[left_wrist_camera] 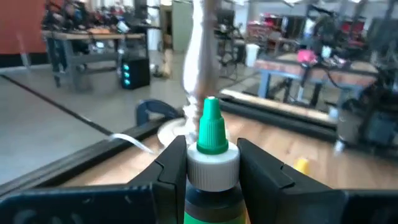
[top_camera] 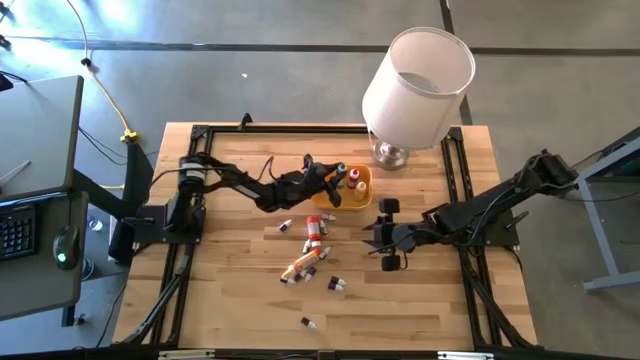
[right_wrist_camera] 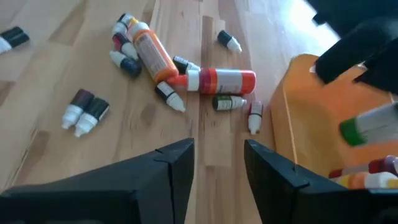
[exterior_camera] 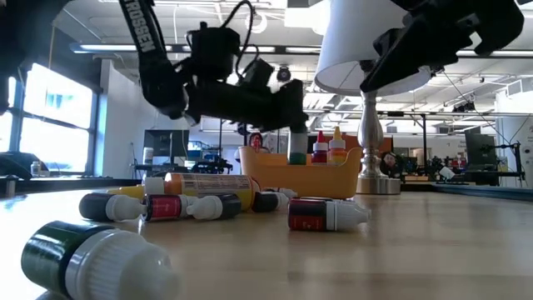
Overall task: Pick & Place food coloring
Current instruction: Put the large green food coloring bottle into the yellow container, then put the large yellow food coloring bottle into the yellow container
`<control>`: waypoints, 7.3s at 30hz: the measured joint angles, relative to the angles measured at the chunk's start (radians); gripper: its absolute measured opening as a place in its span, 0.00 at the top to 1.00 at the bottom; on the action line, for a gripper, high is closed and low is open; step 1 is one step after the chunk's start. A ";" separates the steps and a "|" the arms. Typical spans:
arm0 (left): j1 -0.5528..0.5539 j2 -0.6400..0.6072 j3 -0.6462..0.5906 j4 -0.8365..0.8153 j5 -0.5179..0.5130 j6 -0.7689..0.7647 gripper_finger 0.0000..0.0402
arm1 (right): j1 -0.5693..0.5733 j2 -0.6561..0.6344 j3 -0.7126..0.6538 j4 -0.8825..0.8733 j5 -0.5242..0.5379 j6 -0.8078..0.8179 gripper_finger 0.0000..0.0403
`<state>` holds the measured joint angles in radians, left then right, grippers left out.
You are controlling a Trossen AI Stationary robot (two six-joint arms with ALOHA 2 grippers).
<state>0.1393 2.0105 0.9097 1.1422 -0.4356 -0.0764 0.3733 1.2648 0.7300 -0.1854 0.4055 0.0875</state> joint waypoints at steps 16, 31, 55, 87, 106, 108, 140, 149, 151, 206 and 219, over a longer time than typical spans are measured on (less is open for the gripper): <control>-0.002 0.111 0.077 -0.017 -0.065 0.001 0.72 | 0.000 0.000 0.000 -0.014 0.011 -0.001 0.67; -0.001 0.111 0.077 -0.052 -0.080 0.023 0.59 | 0.000 0.000 0.000 -0.013 0.011 -0.001 0.67; -0.102 -0.306 0.076 -0.496 -0.106 0.328 0.59 | 0.000 0.000 0.000 -0.012 0.009 0.052 0.67; -0.634 -0.381 0.076 -1.623 0.165 -0.689 0.59 | -0.030 0.304 0.000 0.497 -0.049 -0.119 0.67; -0.637 -0.299 0.076 -1.560 0.160 -0.715 0.59 | -0.114 0.304 0.000 0.497 -0.161 -0.159 0.67; -0.637 -0.309 0.078 -1.556 0.141 -0.714 0.59 | -0.120 0.304 0.000 0.493 -0.196 -0.152 0.67; -0.636 -0.279 0.076 -1.486 0.045 -0.575 0.59 | -0.145 0.533 0.002 0.747 -0.397 -0.139 0.67; -0.636 -0.221 0.076 -1.448 0.051 -0.574 0.59 | -0.145 0.533 0.002 0.751 -0.397 -0.140 0.67; -0.636 -0.221 0.077 -1.450 0.032 -0.573 0.59 | -0.145 0.533 0.002 0.751 -0.397 -0.142 0.67; -1.029 -0.625 -0.255 -1.334 -0.622 -0.738 0.59 | -0.149 0.533 0.002 0.731 -0.387 -0.157 0.67; -0.844 -0.379 -0.439 -0.493 -0.344 -0.474 0.59 | -0.171 0.533 0.002 0.752 -0.395 -0.167 0.67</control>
<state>-0.7045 1.6312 0.4703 0.6491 -0.7795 -0.5500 0.2024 1.7981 0.7322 0.5666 0.0101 -0.0795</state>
